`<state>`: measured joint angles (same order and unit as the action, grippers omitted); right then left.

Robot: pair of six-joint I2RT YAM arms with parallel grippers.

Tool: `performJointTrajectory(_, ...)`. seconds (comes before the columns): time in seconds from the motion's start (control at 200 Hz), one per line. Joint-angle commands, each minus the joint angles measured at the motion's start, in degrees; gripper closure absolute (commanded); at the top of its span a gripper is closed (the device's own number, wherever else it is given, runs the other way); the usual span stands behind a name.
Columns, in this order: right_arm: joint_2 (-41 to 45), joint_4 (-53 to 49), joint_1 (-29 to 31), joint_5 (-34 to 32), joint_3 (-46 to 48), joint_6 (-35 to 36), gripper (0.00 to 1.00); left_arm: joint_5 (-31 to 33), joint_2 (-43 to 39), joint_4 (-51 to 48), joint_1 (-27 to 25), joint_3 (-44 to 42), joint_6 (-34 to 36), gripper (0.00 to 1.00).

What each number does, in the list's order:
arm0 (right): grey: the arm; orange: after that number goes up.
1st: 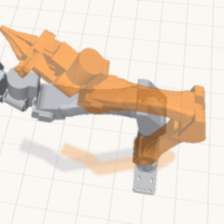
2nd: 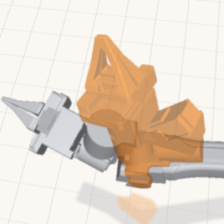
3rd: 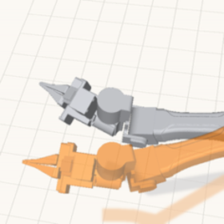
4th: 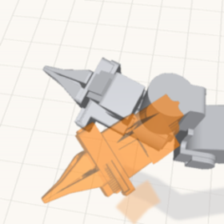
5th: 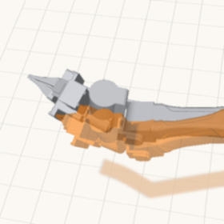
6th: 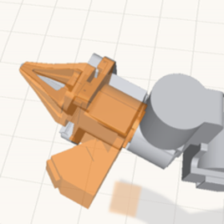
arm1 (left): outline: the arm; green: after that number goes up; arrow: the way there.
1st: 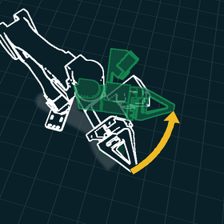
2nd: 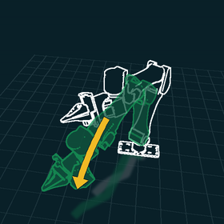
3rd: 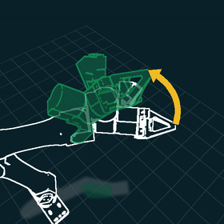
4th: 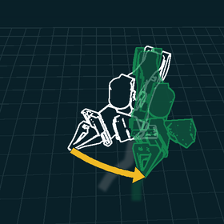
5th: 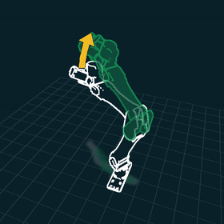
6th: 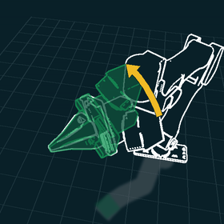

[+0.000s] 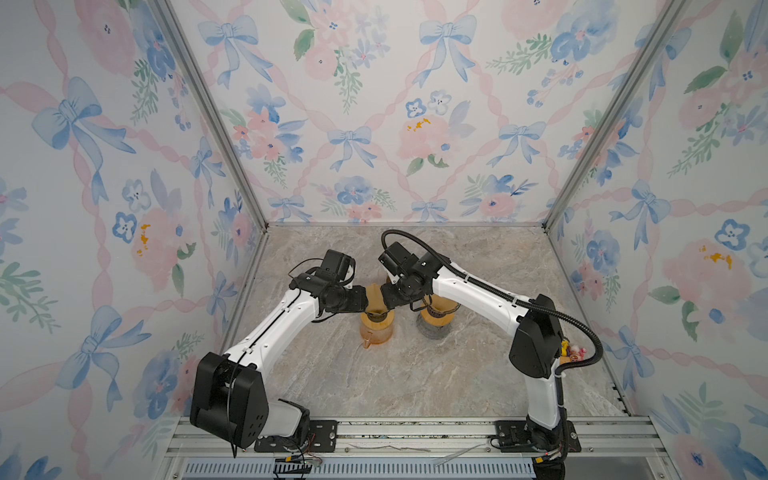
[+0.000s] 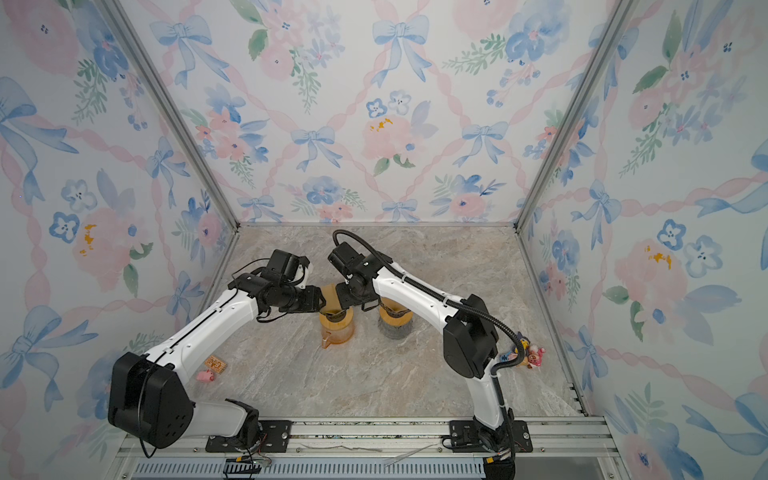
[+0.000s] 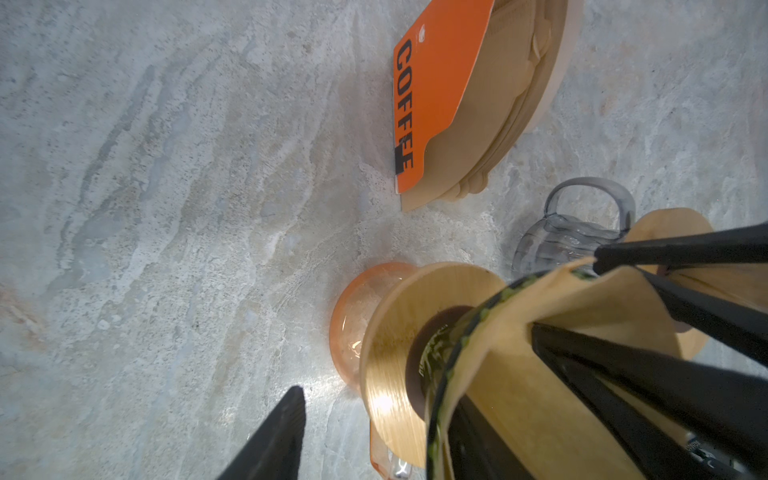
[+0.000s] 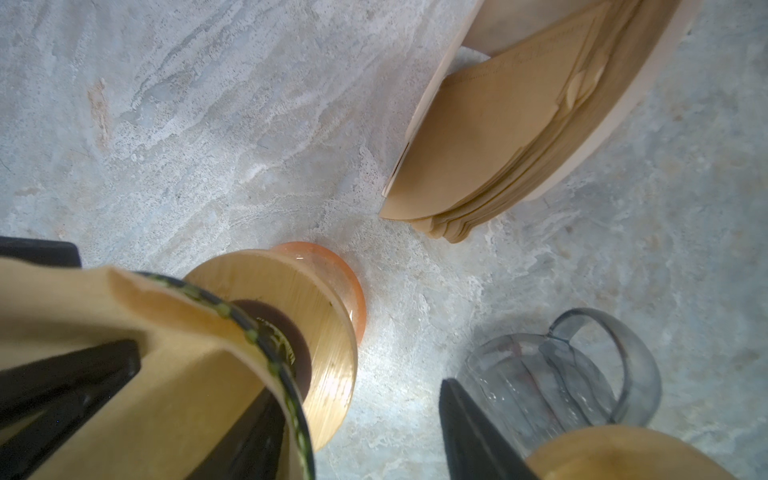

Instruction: Place the coffee filter in the dripper

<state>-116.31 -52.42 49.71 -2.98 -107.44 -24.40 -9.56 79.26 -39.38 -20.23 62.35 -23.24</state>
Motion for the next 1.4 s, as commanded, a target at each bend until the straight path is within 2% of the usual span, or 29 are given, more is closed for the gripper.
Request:
performJointTrajectory(0.0, 0.4, 0.2, 0.5, 0.6, -0.1, 0.0, 0.39, 0.2, 0.6, -1.3, -0.2, -0.3, 0.0, 0.44)
performJointTrajectory(0.3, 4.6, 3.7, -0.5, 3.0, 2.1, -0.7, 0.40, -0.8, 0.4, -1.3, -0.2, 0.2, -0.1, 0.44)
performJointTrajectory(0.7, 2.0, 0.7, -0.1, -1.5, 2.2, -0.5, 0.40, -0.7, 0.2, -1.3, -0.2, 0.2, -0.2, 0.43)
performJointTrajectory(1.125, -0.1, 0.4, 0.3, -1.9, 1.6, -0.1, 0.40, -0.4, 0.5, -1.3, -0.2, 0.0, -0.2, 0.43)
performJointTrajectory(1.395, 1.9, 0.8, 0.3, -1.6, 0.8, 0.1, 0.40, -0.5, 0.2, -1.3, -0.2, 0.3, -0.2, 0.43)
